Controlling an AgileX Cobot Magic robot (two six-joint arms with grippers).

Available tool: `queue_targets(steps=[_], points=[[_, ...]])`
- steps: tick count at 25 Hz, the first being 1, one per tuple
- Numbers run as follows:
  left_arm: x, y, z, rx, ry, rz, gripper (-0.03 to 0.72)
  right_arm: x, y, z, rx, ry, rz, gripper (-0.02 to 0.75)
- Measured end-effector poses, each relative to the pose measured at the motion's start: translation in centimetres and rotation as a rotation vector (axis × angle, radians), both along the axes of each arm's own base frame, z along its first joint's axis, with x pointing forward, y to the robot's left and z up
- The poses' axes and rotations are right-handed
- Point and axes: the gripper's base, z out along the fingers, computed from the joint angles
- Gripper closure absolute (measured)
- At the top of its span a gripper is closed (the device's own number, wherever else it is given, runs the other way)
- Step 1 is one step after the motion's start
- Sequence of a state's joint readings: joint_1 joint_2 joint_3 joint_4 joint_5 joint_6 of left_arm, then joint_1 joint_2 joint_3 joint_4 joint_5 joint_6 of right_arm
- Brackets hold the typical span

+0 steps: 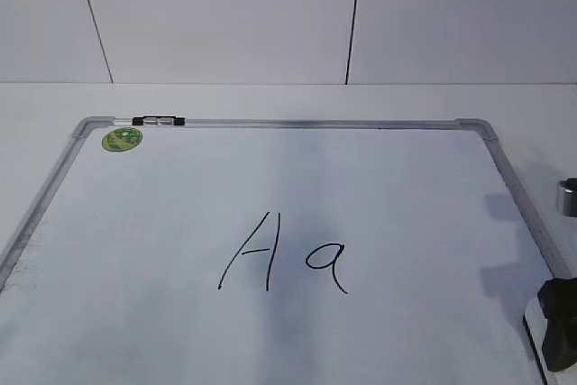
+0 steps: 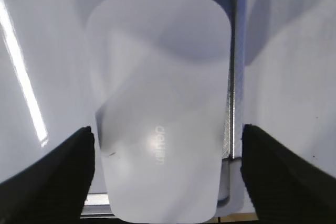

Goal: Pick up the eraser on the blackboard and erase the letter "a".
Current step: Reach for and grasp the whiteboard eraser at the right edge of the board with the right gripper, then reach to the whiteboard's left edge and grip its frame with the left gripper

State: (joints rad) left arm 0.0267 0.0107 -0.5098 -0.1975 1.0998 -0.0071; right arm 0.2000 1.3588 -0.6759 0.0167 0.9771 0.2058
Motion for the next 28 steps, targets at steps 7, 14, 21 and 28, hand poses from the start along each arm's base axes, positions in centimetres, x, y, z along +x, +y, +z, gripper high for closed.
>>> queue_targets(steps=[7, 14, 21, 28], points=[[0.0, 0.0, 0.0, 0.0, 0.0, 0.0, 0.449, 0.2, 0.0, -0.1, 0.003, -0.006, -0.005, 0.081], [0.0, 0.0, 0.0, 0.0, 0.0, 0.0, 0.449, 0.4, 0.1, -0.8, 0.001, 0.025, -0.009, 0.085], [0.0, 0.0, 0.0, 0.0, 0.0, 0.0, 0.449, 0.6, 0.2, -1.1, 0.0, 0.031, -0.01, 0.085], [0.0, 0.0, 0.0, 0.0, 0.0, 0.0, 0.449, 0.8, 0.2, -1.6, -0.003, 0.045, -0.01, 0.1]])
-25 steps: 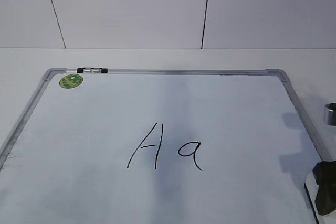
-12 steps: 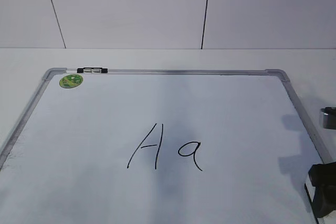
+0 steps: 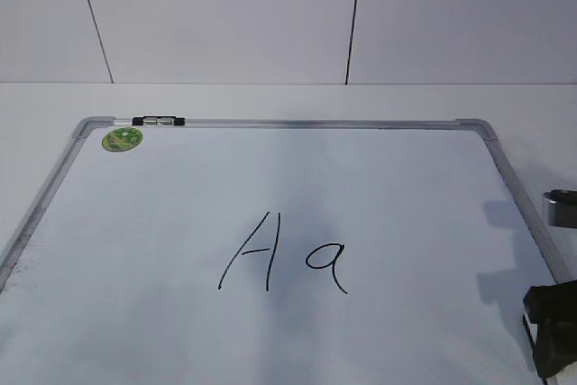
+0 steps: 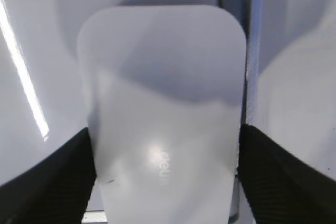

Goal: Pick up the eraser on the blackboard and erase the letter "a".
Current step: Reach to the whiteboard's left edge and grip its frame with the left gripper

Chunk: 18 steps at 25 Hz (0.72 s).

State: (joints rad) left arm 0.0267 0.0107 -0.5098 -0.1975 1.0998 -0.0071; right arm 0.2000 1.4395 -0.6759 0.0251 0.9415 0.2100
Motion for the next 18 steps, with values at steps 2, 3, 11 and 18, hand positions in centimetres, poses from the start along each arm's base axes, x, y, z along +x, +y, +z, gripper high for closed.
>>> queue_targets(steps=[2, 3, 11, 18], points=[[0.0, 0.0, 0.0, 0.0, 0.0, 0.0, 0.449, 0.01, 0.01, -0.01, 0.001, 0.0, -0.001, 0.112], [0.0, 0.0, 0.0, 0.0, 0.0, 0.0, 0.449, 0.01, 0.01, -0.01, 0.001, 0.0, -0.001, 0.125], [0.0, 0.0, 0.0, 0.0, 0.0, 0.0, 0.449, 0.04, 0.04, -0.02, 0.004, -0.003, -0.003, 0.181], [0.0, 0.0, 0.0, 0.0, 0.0, 0.0, 0.449, 0.04, 0.04, -0.02, 0.004, -0.003, 0.0, 0.197]])
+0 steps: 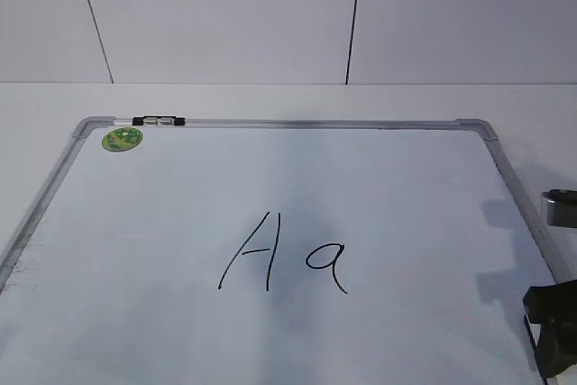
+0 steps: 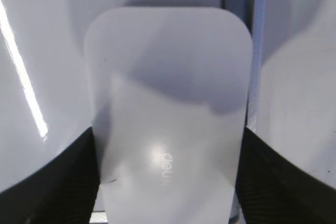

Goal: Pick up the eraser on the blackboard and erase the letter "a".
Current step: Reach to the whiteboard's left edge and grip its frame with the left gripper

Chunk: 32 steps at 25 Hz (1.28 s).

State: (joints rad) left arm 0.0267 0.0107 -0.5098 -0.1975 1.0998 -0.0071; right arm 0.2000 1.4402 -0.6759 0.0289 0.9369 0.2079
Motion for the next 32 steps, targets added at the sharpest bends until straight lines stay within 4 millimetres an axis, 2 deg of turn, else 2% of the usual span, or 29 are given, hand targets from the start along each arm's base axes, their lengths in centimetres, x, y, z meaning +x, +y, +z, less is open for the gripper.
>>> queue_targets(steps=[21, 32], points=[[0.2, -0.2, 0.2, -0.03, -0.014, -0.014, 0.449, 0.0, -0.1, 0.0, -0.009, -0.001, 0.007, 0.199], [3.8, -0.6, 0.2, -0.098, 0.185, -0.035, 0.449, 0.2, -0.2, 0.4, -0.025, 0.012, 0.017, 0.199]])
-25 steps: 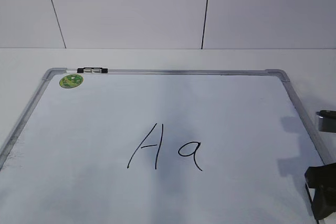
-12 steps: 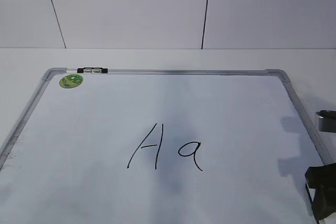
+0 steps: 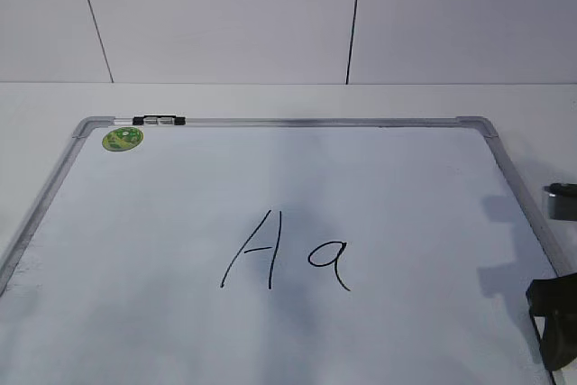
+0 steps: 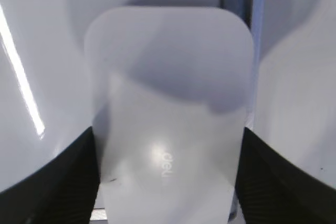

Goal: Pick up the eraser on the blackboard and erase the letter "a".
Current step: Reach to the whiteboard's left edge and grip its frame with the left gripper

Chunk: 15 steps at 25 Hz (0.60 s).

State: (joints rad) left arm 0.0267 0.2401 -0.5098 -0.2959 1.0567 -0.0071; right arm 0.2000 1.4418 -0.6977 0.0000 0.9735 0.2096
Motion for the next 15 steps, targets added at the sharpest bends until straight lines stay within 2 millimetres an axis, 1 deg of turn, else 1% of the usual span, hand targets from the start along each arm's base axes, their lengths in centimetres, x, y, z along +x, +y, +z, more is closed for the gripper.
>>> queue_targets(steps=[8, 12, 15], points=[[1.4, 0.1, -0.1, -0.006, 0.046, 0.008, 0.449, 1.8, 0.3, 3.0, -0.006, -0.025, 0.007, 0.2], [1.8, 0.1, -0.2, -0.007, 0.067, 0.009, 0.449, 2.2, 0.4, 3.8, 0.005, -0.027, 0.0, 0.2], [2.6, 0.1, -0.4, -0.008, 0.115, 0.01, 0.449, 2.3, 0.7, 4.2, 0.034, -0.02, -0.005, 0.2]])
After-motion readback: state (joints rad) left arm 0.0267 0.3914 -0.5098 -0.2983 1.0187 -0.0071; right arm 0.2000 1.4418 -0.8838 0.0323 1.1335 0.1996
